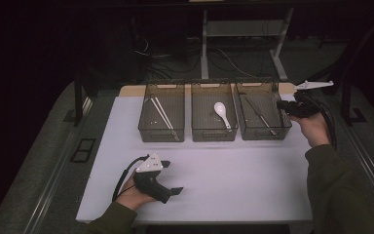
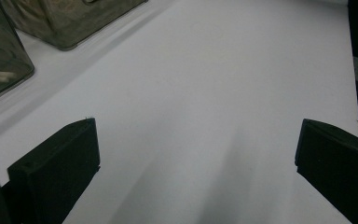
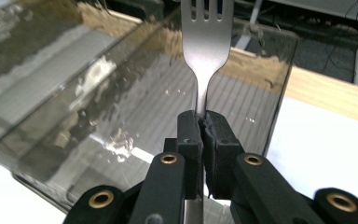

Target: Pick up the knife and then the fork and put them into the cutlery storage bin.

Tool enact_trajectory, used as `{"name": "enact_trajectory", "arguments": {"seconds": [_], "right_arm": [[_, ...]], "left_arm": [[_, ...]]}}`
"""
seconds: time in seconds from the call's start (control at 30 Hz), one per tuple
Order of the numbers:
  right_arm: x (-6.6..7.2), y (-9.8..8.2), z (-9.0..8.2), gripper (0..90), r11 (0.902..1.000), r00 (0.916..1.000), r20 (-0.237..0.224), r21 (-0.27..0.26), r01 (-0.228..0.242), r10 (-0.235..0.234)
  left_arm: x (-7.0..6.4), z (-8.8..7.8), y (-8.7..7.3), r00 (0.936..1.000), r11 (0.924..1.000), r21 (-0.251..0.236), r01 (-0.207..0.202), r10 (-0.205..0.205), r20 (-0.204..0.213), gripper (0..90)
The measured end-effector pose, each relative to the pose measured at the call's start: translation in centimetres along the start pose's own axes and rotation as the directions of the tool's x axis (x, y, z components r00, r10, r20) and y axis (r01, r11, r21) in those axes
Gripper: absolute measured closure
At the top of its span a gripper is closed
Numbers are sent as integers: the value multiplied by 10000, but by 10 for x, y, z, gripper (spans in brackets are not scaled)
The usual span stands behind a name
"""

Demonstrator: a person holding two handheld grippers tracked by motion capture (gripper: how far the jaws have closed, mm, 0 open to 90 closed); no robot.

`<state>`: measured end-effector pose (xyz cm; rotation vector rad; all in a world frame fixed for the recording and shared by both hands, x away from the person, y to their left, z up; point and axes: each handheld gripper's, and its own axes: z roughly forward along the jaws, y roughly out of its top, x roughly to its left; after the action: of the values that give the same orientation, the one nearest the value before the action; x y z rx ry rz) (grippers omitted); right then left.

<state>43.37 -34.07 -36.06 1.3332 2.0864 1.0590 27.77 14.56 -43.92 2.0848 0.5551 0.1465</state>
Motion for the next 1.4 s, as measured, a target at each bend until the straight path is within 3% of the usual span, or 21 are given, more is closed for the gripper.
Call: {"name": "enact_trajectory", "arguments": {"seconds": [0.4,0.67,0.87,1.2,1.4], "right_arm": [[-2,-14,17,853,9954,9999,120,958,-31,20],[1,-13,26,836,9938,9997,232,1114,10,-36],[2,-11,26,713,9961,9994,293,865,-192,167],[7,-10,14,468,9977,9967,-546,345,-580,598],[13,-12,5,388,9973,9920,-1025,24,-733,732]], "left_arm": [[0,1,0,10000,10000,69,4,-4,22,0],[0,1,0,10000,10000,74,-10,10,35,0],[0,0,0,10000,10000,50,6,-6,30,0],[0,1,0,10000,10000,71,-5,5,10,0],[1,1,0,10000,10000,37,36,-36,-34,0]]}}
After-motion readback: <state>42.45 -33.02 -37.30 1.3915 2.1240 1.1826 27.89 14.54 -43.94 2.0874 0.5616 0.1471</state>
